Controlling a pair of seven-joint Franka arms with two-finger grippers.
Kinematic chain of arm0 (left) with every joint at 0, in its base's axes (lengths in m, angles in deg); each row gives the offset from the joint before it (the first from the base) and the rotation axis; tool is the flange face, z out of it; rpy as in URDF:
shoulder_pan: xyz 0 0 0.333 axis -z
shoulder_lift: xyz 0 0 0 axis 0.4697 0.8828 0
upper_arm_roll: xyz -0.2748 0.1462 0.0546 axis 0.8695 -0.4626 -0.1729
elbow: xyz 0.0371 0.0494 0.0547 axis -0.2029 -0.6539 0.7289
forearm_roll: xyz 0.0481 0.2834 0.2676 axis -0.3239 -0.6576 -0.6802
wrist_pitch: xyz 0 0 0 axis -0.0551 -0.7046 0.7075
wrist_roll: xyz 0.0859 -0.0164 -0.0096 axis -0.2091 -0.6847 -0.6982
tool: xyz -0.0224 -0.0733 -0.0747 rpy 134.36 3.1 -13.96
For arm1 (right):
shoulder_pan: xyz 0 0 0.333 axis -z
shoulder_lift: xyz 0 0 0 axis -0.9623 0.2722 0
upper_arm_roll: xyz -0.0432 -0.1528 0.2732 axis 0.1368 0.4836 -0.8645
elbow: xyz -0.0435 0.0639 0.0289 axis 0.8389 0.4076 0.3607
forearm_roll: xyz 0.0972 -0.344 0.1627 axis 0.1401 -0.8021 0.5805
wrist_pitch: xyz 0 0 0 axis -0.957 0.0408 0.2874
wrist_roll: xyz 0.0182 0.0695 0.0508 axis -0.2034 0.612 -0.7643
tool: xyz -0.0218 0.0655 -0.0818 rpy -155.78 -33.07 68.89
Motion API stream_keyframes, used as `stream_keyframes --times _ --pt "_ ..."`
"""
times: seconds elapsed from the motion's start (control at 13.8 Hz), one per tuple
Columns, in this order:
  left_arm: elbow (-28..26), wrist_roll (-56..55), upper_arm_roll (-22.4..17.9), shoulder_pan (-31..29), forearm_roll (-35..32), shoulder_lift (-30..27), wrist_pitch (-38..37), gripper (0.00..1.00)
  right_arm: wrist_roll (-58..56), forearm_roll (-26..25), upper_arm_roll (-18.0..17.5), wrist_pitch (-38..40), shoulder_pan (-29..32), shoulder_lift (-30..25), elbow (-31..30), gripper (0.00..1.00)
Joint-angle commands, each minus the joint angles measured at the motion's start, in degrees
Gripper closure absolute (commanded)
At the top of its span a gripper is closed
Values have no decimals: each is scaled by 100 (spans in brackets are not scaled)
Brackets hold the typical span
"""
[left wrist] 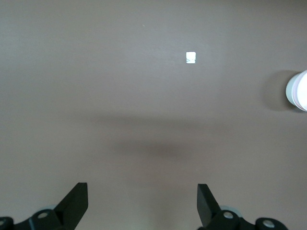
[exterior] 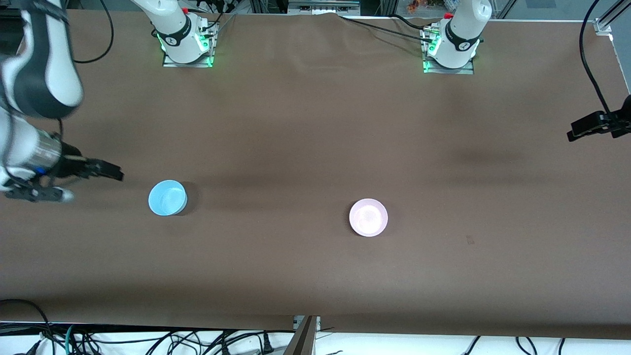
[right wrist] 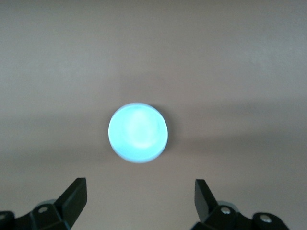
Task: Stack pink and blue bowls on white bowl
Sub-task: 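Withdraw the left gripper while the right gripper reaches the blue bowl, then grasp the light blue bowl rim with the right gripper and lift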
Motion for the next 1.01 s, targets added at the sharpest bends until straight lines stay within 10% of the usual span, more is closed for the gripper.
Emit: stream_keyframes --times 0.0,0.94 --pt "-99 -63 385 -357 -110 -154 -258 0 30 62 14 -671 18 606 73 1" --pt "243 -407 412 -226 31 162 -303 0 30 70 14 -2475 36 1154 -1052 1"
